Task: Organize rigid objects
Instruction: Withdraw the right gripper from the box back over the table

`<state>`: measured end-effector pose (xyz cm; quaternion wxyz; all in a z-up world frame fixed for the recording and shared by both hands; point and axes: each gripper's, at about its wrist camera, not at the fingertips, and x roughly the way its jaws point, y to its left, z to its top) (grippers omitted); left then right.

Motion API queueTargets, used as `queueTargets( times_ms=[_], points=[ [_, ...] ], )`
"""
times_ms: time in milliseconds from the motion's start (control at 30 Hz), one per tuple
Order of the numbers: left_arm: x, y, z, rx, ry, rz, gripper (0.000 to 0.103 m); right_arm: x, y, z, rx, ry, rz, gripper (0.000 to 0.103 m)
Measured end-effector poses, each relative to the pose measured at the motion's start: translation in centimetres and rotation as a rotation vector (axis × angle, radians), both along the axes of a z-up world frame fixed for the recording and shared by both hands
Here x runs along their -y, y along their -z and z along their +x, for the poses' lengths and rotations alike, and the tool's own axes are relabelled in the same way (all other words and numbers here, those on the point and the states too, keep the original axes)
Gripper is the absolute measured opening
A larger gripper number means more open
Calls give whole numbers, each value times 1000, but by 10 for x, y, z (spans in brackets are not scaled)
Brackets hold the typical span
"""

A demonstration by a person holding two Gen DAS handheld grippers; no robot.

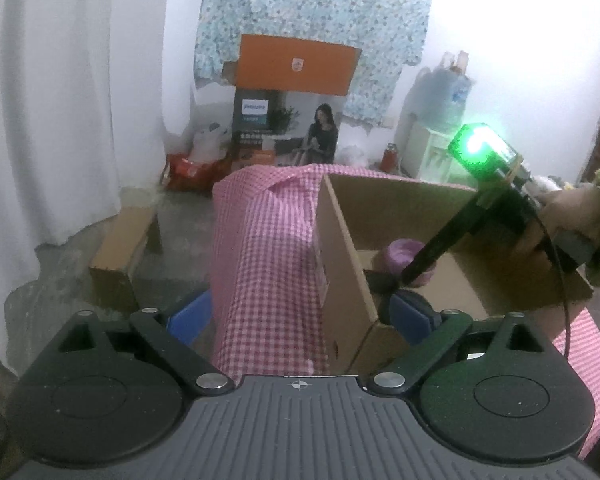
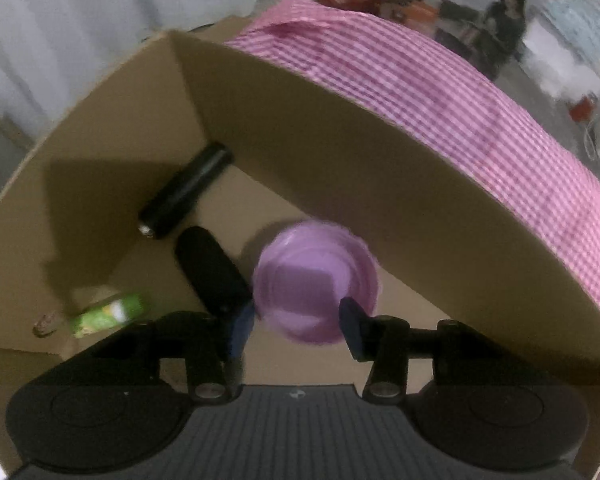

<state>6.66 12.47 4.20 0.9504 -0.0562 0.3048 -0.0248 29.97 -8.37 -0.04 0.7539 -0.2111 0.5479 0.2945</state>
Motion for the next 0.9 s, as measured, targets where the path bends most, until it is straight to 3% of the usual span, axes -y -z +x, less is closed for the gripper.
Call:
queueTargets(
  times_ms=[300, 467, 633, 767, 900],
  points=[
    [-4, 6, -5, -2, -14, -18, 96, 12, -8, 7, -55, 54, 118, 49],
    [-5, 2, -15, 13, -21, -55, 99, 30, -43, -8, -43, 80, 248, 50],
    [0, -4, -32, 40, -23, -69, 101, 71, -96, -57, 24, 101, 436, 53],
    [9, -7, -50, 77, -37, -93, 102, 122, -129, -115, 120, 130, 569, 76],
    [15, -6, -64, 74, -47, -203, 103, 162, -136, -177, 206, 177, 612, 96]
  ],
)
